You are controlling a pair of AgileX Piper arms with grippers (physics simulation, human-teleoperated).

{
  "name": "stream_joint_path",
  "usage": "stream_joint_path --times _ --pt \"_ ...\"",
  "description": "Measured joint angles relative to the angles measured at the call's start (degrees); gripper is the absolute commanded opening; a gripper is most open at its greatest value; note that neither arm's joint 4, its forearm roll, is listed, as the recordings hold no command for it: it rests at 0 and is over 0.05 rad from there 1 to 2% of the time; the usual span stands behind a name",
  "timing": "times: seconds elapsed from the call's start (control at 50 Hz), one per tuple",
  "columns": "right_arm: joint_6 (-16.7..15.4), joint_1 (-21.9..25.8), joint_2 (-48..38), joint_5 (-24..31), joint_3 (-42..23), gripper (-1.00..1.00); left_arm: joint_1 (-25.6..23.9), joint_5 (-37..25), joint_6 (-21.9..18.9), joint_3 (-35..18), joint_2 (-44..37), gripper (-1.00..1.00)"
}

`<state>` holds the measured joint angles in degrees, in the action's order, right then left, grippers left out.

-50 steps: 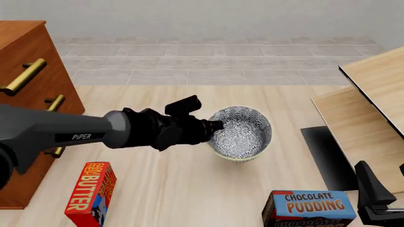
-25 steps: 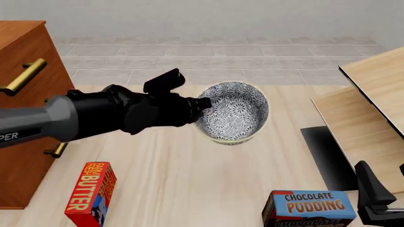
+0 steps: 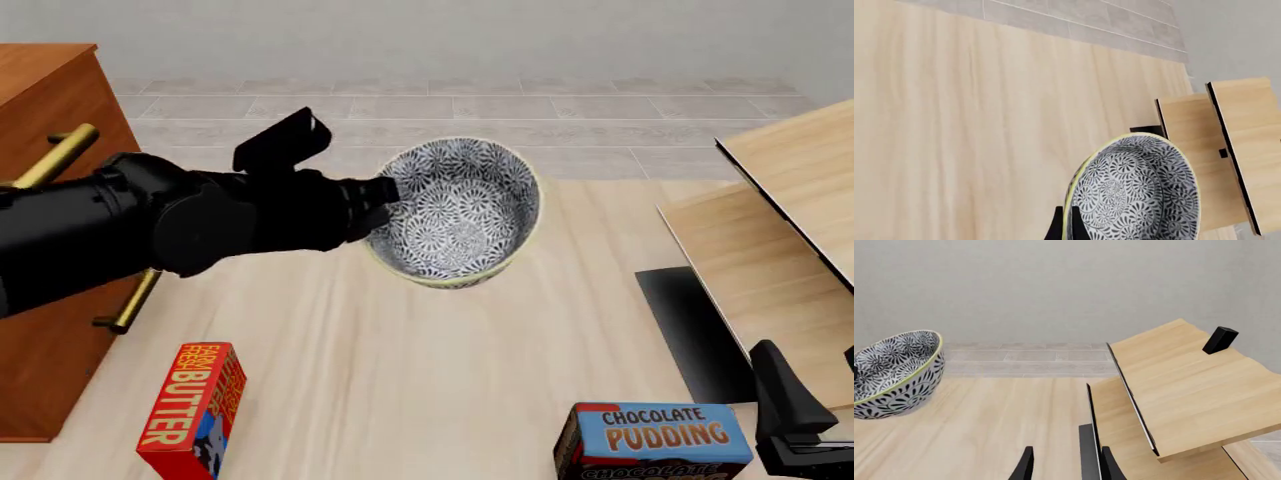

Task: Close the top drawer of the cabinet and put the bowl on top of it.

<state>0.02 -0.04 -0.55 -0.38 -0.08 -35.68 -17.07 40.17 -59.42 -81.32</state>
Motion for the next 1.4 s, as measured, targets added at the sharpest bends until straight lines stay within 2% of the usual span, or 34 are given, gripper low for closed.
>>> stream_joint_path --times 0.52,0.96,1.4 --pt "0.0 -0.01 0.0 0.0 0.0 1.0 4.95 -10.68 -2.11 -0.46 13.85 -1.0" --pt "0.0 0.0 0.0 0.0 0.0 1.0 11.03 -23.03 -5.02 -5.56 23.49 -1.0" --pt "0.0 0.0 0.0 0.0 0.0 1.0 18.59 -33.45 -7.23 -12.87 28.67 -1.0"
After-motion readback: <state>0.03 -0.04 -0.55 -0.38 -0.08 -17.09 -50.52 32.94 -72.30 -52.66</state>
